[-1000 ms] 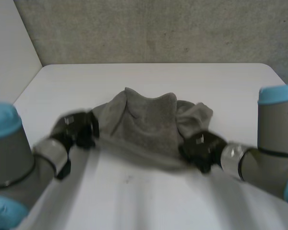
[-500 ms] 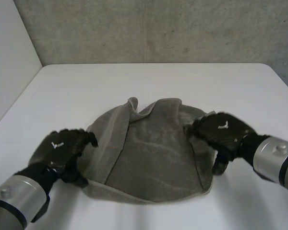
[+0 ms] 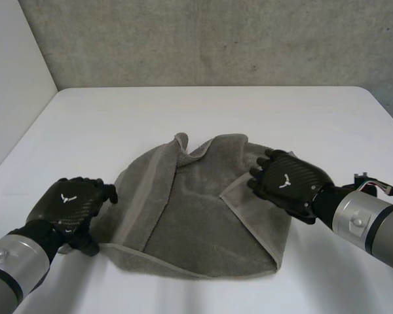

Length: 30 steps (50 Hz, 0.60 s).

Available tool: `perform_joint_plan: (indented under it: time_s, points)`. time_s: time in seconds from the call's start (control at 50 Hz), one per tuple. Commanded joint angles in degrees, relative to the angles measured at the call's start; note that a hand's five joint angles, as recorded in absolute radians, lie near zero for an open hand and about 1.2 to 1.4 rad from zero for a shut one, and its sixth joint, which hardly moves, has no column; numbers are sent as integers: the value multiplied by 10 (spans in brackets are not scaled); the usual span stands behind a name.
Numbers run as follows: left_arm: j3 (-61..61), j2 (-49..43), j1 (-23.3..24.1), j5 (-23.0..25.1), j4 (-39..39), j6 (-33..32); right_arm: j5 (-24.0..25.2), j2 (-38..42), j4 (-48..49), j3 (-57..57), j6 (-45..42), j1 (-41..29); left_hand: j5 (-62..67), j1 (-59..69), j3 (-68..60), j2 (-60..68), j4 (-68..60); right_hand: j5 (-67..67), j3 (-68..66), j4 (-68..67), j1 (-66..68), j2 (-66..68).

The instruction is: Fold the towel.

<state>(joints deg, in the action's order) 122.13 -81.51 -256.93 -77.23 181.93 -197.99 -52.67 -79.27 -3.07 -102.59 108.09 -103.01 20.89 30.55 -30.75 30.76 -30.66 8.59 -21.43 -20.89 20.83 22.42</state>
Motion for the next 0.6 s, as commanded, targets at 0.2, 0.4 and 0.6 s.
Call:
perform_joint_plan:
  time_s: [0.2, 0.4, 0.6]
  points:
    - [67, -16, -117, 117, 8, -101, 58, 103, 0, 69, -40, -26, 40, 44, -42, 42, -43, 7, 21, 16, -15, -31]
    - [67, -60, -120, 125, 11, -101, 13, 181, -9, 123, -91, -50, 47, 51, -49, 49, -49, 13, 16, 10, -10, -26]
    - [66, -82, -122, 125, 32, -101, 19, 229, -10, 149, -119, -61, 136, 140, -138, 138, -139, 13, 16, 10, -10, -26]
